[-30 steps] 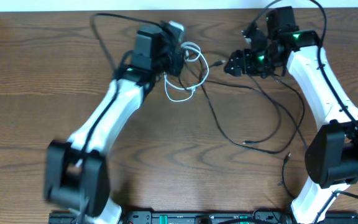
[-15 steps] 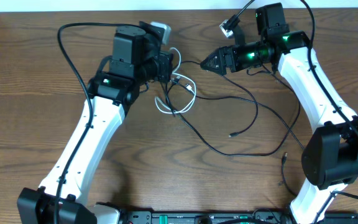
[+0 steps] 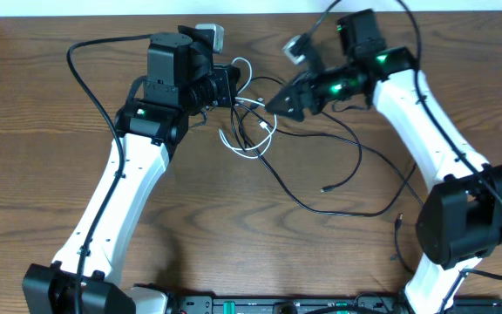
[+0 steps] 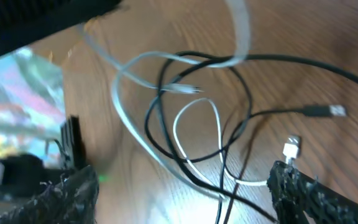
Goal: Untangle cables
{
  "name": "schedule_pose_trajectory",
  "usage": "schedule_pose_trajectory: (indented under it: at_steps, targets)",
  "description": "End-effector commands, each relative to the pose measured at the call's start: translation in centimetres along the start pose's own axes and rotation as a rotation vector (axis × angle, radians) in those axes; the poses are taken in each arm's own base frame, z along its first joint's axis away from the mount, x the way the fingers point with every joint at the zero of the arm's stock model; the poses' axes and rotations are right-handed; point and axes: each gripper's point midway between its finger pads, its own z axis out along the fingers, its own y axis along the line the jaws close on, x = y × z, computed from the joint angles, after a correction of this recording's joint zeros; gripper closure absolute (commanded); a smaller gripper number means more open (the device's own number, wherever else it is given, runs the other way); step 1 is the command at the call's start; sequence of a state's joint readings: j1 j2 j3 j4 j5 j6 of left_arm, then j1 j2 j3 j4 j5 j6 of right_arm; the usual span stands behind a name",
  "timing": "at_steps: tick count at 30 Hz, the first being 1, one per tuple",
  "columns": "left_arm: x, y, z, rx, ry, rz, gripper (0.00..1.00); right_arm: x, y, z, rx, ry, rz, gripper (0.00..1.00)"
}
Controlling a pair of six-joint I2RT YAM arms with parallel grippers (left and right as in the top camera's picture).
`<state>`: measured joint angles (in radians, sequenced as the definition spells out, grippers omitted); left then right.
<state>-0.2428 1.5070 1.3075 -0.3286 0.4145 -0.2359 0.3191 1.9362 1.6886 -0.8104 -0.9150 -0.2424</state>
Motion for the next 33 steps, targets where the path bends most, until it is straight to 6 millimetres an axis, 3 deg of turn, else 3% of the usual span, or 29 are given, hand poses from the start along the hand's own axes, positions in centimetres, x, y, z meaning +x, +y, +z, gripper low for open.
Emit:
schedule_pose_trajectory:
  at_steps: [1, 4, 6, 9, 12, 13, 16, 21, 24, 26, 29, 33]
  targets:
    - [-0.8, -1.3, -1.1, 0.056, -0.022, -0.019, 0.93, 0.6, 0.1, 2.1, 0.017, 0.046, -0.128, 0.17]
    - [-0.8, -1.9, -1.4, 0.083, -0.021, -0.016, 0.92, 1.2, -1.1, 3.7, 0.030, 0.067, -0.131, 0.23]
    - [-0.9, -2.0, -1.6, 0.084, -0.024, -0.015, 0.93, 1.1, -1.7, 4.2, 0.031, 0.060, -0.136, 0.34]
    - [-0.9, -2.1, -2.0, 0.083, -0.025, -0.014, 0.93, 0.2, -2.7, 3.8, 0.050, 0.022, -0.110, 0.57]
    - [-0.9, -2.2, -2.4, 0.081, -0.028, -0.016, 0.92, -0.9, -3.6, 2.7, 0.074, -0.027, -0.047, 0.95]
    - [-1.1, -2.1, -2.6, 0.079, -0.033, -0.016, 0.92, -1.1, -4.0, 2.2, 0.083, -0.040, -0.016, 0.99]
    - [-2.2, -2.0, -3.6, 0.080, -0.076, -0.057, 0.93, -1.3, -5.3, 1.0, 0.106, -0.066, 0.085, 0.99]
    - [-6.2, -3.1, -8.0, 0.116, -0.244, -0.108, 0.93, -0.5, -7.5, 0.3, 0.187, -0.060, 0.196, 0.99]
    - [-8.1, -4.0, -11.1, 0.122, -0.346, -0.075, 0.92, -0.2, -7.2, 0.4, 0.169, -0.050, 0.210, 0.99]
    - [-8.5, -3.4, -12.3, 0.073, -0.386, -0.079, 0.93, -0.2, -6.3, 0.4, 0.128, -0.049, 0.214, 0.99]
    - [-7.9, -1.6, -12.1, -0.023, -0.377, -0.108, 0.92, -0.2, -4.9, 0.1, 0.092, -0.040, 0.208, 0.99]
    - [-5.9, 0.3, -9.5, -0.076, -0.272, -0.150, 0.92, -0.8, -2.2, -1.3, 0.091, -0.037, 0.145, 0.99]
